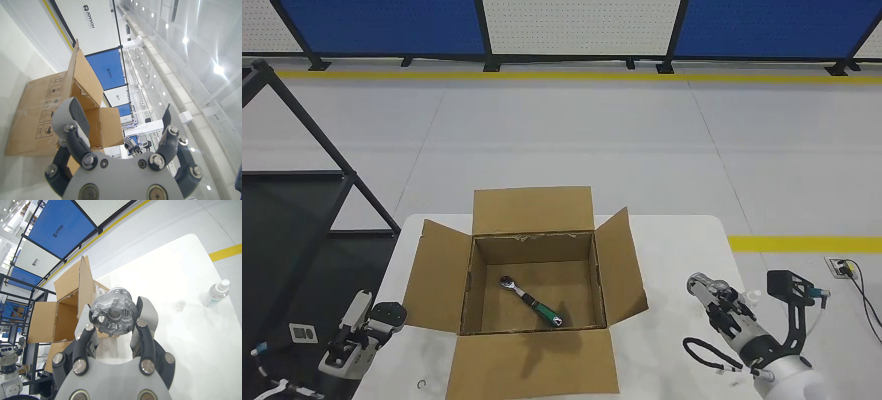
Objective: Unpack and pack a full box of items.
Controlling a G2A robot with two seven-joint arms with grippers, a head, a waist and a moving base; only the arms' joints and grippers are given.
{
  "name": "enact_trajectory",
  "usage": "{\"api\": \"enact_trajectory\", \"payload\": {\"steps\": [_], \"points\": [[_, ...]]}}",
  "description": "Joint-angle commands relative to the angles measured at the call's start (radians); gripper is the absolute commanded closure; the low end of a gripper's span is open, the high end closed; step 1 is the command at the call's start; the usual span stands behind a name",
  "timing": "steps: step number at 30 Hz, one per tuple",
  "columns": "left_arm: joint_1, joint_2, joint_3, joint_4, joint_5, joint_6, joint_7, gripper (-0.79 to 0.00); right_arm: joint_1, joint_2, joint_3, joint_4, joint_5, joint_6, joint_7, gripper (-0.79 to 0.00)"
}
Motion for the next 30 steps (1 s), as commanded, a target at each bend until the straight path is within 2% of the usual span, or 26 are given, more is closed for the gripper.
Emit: {"api": "enact_trajectory", "payload": {"steps": [1, 19, 25, 30], "points": [[0.000, 0.000, 0.000, 0.000, 0.000, 0.000, 0.000, -0.785, 0.000, 0.000, 0.000, 0.000, 0.000, 0.000, 0.000, 0.000], [0.000, 0.000, 0.000, 0.000, 0.000, 0.000, 0.000, -0.785, -0.009, 0.001, 0.002, 0.009, 0.000, -0.010, -0.019, 0.000], [0.000, 0.000, 0.000, 0.000, 0.000, 0.000, 0.000, -0.785, -0.030, 0.018, 0.026, 0.029, -0.121, -0.066, 0.043, 0.000], [0.000, 0.000, 0.000, 0.000, 0.000, 0.000, 0.000, -0.785, -0.024, 0.037, 0.023, 0.060, -0.292, -0.149, 0.182, 0.000]]}}
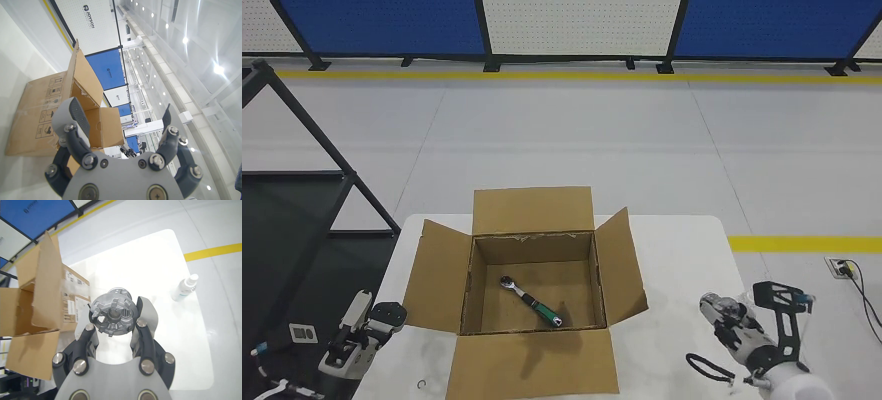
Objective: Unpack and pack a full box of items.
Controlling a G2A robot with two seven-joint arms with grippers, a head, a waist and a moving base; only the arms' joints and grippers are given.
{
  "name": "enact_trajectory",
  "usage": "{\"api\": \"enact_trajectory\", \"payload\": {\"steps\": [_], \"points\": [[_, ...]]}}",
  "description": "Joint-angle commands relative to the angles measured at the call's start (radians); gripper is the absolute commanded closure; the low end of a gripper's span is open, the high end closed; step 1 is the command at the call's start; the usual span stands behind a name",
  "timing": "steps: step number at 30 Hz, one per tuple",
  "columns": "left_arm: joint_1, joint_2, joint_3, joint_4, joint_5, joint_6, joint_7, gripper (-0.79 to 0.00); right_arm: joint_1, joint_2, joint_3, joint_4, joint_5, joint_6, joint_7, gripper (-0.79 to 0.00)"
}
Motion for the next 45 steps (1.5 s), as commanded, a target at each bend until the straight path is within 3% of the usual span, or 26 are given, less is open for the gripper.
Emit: {"api": "enact_trajectory", "payload": {"steps": [1, 6, 19, 29, 45], "points": [[0.000, 0.000, 0.000, 0.000, 0.000, 0.000, 0.000, -0.785, 0.009, 0.007, -0.004, 0.024, -0.057, -0.034, 0.072, 0.000], [0.000, 0.000, 0.000, 0.000, 0.000, 0.000, 0.000, -0.785, 0.061, 0.018, -0.017, 0.085, -0.142, -0.054, 0.198, 0.000], [0.000, 0.000, 0.000, 0.000, 0.000, 0.000, 0.000, -0.785, 0.055, 0.019, -0.028, 0.105, -0.154, -0.060, 0.190, 0.000], [0.000, 0.000, 0.000, 0.000, 0.000, 0.000, 0.000, -0.785, 0.148, 0.028, -0.034, 0.265, -0.161, -0.010, 0.350, 0.000], [0.000, 0.000, 0.000, 0.000, 0.000, 0.000, 0.000, -0.785, 0.263, 0.038, -0.075, 0.467, -0.161, 0.024, 0.365, 0.000]]}}
